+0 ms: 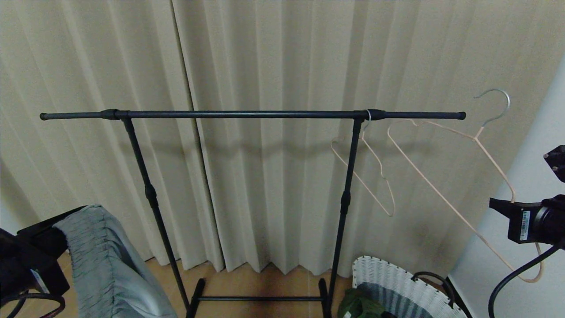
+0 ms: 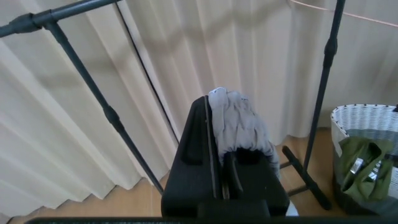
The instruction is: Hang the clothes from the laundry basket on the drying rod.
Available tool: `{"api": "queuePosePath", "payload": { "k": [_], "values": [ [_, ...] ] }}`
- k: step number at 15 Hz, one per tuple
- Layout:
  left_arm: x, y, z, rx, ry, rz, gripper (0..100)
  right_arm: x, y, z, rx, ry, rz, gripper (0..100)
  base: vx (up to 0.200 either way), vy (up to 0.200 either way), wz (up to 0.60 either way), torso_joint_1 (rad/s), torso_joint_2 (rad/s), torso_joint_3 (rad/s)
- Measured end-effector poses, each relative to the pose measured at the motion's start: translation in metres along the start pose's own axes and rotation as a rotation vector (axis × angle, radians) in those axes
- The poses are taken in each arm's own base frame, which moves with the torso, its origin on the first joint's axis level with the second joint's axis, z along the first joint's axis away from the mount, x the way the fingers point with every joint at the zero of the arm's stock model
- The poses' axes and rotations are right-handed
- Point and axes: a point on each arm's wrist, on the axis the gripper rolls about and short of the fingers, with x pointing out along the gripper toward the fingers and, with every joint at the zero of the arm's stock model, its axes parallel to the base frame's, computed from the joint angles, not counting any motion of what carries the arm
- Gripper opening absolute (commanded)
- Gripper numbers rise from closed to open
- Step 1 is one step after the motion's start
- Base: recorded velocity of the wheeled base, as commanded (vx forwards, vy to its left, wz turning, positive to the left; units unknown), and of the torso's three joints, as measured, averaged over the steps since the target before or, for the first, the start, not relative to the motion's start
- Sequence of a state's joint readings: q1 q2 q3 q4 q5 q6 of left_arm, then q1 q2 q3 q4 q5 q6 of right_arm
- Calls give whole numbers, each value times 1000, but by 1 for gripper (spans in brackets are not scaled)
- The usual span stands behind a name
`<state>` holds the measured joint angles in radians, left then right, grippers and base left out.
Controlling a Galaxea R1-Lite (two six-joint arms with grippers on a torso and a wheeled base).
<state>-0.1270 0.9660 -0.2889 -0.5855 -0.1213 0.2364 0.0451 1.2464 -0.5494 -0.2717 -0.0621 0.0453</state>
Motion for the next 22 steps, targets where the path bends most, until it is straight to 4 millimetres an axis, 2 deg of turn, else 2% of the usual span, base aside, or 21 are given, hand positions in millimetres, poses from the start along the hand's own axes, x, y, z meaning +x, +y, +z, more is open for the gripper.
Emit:
{"api": "queuePosePath", "payload": {
  "k": [7, 15, 22],
  "values": [
    [-2, 0, 0, 1, -6, 3, 0, -10, 16, -4, -36, -20, 102, 0, 0, 200, 0, 2, 2, 2],
    [-4, -1, -1, 2, -11, 4, 0, -11, 20, -6, -47, -17, 125, 0, 0, 200, 0, 3, 2, 4],
    [-9, -3, -7, 54, -1, 1, 0, -11, 29, -6, -71, -15, 176, 0, 0, 0, 0, 0, 0, 0]
  ]
}}
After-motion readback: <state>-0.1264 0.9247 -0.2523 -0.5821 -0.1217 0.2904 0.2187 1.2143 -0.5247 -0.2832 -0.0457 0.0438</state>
